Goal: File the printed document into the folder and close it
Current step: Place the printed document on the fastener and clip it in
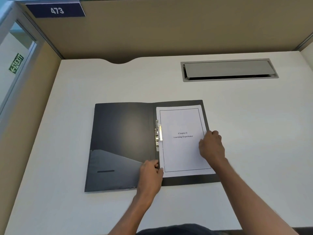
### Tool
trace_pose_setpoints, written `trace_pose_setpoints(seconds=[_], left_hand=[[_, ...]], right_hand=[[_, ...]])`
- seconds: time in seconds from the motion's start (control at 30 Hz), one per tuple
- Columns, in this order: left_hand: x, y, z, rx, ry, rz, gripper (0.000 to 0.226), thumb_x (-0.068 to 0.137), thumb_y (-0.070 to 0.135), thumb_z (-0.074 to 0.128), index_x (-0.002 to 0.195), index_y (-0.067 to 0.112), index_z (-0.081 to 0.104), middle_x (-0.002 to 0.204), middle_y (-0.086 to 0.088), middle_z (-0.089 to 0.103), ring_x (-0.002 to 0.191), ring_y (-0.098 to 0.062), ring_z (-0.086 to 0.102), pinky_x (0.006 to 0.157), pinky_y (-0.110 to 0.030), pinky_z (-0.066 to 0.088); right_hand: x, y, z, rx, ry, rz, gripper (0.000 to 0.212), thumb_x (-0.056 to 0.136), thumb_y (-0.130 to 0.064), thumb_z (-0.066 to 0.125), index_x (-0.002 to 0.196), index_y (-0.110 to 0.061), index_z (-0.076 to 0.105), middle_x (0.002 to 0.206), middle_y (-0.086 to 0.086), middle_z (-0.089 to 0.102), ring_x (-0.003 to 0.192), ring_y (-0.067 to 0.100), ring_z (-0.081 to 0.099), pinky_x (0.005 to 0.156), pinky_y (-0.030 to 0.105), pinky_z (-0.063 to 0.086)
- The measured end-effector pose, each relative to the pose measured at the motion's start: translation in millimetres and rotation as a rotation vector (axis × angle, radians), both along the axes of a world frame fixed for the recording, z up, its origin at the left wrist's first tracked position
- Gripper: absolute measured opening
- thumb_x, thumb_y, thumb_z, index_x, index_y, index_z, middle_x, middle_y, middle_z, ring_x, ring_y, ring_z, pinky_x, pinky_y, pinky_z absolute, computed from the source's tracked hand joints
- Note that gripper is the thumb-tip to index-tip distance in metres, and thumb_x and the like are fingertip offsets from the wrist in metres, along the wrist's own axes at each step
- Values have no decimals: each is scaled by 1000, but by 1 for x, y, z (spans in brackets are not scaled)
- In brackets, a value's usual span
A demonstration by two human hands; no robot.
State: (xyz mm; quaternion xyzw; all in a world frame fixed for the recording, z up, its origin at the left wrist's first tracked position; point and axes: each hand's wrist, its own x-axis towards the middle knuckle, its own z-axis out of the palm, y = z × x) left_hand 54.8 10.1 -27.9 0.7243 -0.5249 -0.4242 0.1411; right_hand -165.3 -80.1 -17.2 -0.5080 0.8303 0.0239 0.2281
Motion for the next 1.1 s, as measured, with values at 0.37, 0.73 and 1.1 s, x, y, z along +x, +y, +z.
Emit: trace_pose_setpoints(seconds=[0.37, 0.73, 1.1], left_hand=[[-10, 5, 3, -6, -10, -10, 25, 98, 17, 65, 74, 20, 60, 79, 7, 63, 66, -9, 52, 54, -9, 39], [-11, 1, 8, 42, -46, 9, 23, 98, 20, 66, 78, 19, 56, 78, 4, 55, 65, -12, 50, 56, -12, 39], [11, -112, 17, -255, -80, 39, 42, 103, 8, 47, 142, 15, 59, 131, -6, 59, 117, -20, 58, 93, -19, 36]], right_hand=[[4, 2, 2, -9, 28, 9, 41, 99, -20, 57, 131, 3, 45, 134, 21, 46, 123, 36, 47, 93, 42, 48], [88, -8, -16, -116, -114, 521, 119, 80, -33, 86, 161, -37, -1, 135, 12, 50, 118, 27, 53, 87, 38, 59], [98, -3, -20, -99, 24, 594, 110, 77, -22, 87, 158, -40, 15, 128, 14, 46, 118, 31, 48, 80, 40, 55]])
